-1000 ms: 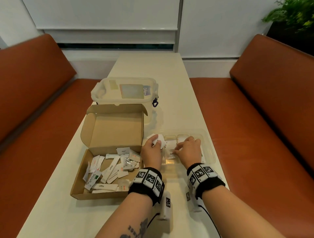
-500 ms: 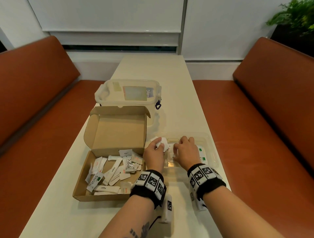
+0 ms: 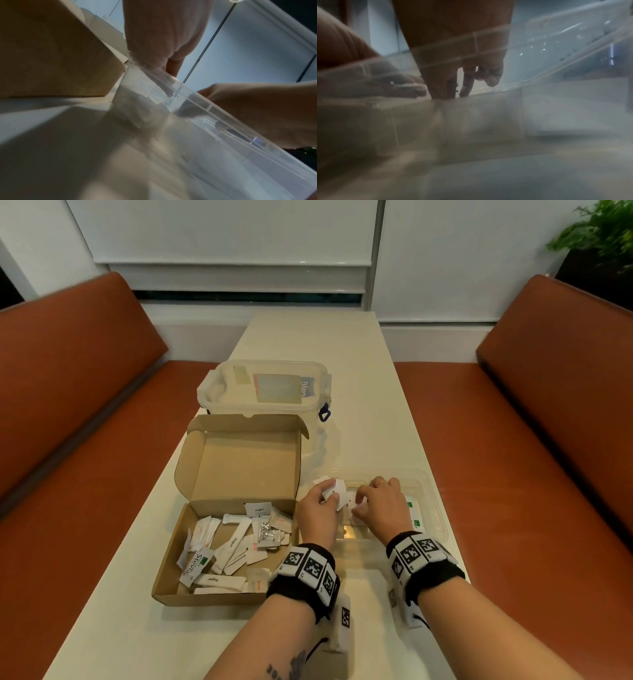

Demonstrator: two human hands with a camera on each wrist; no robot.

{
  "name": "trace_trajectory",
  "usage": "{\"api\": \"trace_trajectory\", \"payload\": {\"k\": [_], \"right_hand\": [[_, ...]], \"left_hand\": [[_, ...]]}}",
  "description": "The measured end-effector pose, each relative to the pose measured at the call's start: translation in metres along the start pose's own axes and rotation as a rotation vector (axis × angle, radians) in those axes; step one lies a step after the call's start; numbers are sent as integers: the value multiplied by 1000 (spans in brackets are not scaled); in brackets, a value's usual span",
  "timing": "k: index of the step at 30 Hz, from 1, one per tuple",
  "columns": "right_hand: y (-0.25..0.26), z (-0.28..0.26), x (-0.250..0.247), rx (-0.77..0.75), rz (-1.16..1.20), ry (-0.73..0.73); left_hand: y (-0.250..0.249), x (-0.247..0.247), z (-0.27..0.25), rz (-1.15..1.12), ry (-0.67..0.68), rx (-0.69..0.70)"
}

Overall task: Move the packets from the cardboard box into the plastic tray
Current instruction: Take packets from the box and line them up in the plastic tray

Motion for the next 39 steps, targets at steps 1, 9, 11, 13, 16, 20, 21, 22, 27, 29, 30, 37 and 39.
{"api": "trace_trajectory", "payload": {"k": [1,9,11,13,16,20,21,22,27,29,30,37,39], "right_hand": [[-1,-1,-3,32,112,-21],[-3,-6,-12,190,864,83],[-5,-6,-13,195,914,99],[-6,-7,-13,186,929,117],[-9,-6,-13,183,922,130],[-16,-5,-13,200,886,119],[-18,-5,-13,212,878,110],[-19,-6,-13,225,879,102],[-25,-3,-18,232,885,97],[-30,0,-20,236,779,80],[-33,1,-21,239,708,74],[-18,-3,-11,91,381,125],[-10,-2,-8,39,285,109]], "left_hand": [[0,1,0,-7,8,-5],[-1,3,-1,-148,54,-78],[-3,4,-2,-241,51,-105],[-3,3,-2,-298,25,-130],[-3,2,-2,-310,32,-130],[-3,3,-3,-312,68,-106],[-2,3,-2,-308,62,-97],[-1,2,-1,-305,48,-90],[2,-1,3,-284,-20,-56],[2,-2,3,-307,-37,-48],[1,-3,4,-331,-52,-45],[2,-4,5,-413,-96,-37],[2,-4,5,-411,-88,-33]]}}
Point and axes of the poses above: each hand's wrist, its own z-axis towards the middle knuckle, its own x-axis out of the palm, y = z × x, the point moved 4 cm from there along z, towards the middle knuckle, and after that the axes turned 14 degrees about -z, right-handed, at the moved point
